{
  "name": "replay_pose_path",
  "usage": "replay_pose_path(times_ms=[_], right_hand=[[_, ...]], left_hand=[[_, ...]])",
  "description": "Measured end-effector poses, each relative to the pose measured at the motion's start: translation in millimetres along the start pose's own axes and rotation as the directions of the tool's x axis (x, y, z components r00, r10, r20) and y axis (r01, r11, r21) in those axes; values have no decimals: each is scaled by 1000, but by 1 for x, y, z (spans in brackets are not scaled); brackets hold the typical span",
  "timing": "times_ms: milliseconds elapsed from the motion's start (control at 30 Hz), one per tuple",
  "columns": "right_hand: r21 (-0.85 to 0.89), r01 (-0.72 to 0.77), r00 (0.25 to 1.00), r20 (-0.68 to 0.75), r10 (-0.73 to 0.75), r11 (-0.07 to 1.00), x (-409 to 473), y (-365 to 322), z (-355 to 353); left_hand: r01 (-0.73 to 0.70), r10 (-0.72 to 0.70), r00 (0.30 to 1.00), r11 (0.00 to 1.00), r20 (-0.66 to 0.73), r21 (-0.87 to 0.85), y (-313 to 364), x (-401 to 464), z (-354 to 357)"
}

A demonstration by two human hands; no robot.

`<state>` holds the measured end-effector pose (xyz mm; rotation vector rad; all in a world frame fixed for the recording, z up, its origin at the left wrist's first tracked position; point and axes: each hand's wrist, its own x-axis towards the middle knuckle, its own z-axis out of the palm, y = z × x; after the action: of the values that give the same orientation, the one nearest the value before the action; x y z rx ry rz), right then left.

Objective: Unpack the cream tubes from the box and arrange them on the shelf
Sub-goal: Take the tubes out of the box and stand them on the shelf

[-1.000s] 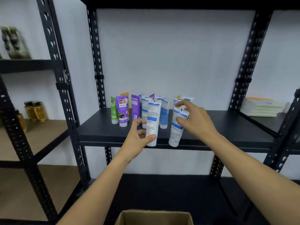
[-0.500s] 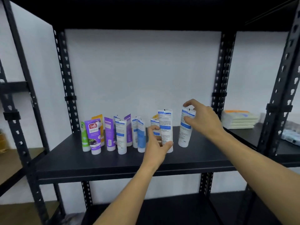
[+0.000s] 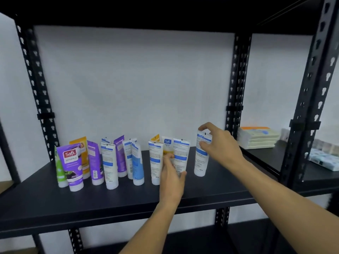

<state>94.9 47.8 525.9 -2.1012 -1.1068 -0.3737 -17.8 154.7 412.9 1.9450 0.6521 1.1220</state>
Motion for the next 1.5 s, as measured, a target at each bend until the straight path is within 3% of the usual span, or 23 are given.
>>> replay_pose_path(times_ms=[800, 1200, 1500], right_hand=[[-9, 17, 1000, -25, -17, 1000, 18, 11, 73], [272, -90, 994, 87, 68, 958, -6, 53, 103], [249, 14, 999, 44, -26, 968, -13, 39, 108]], left_hand=[[12, 28, 990, 960, -139, 280, -28, 0, 17], [10, 40, 989, 944, -143, 331, -28, 0, 18], [-10, 64, 987, 943, -150, 332, -27, 1, 17]])
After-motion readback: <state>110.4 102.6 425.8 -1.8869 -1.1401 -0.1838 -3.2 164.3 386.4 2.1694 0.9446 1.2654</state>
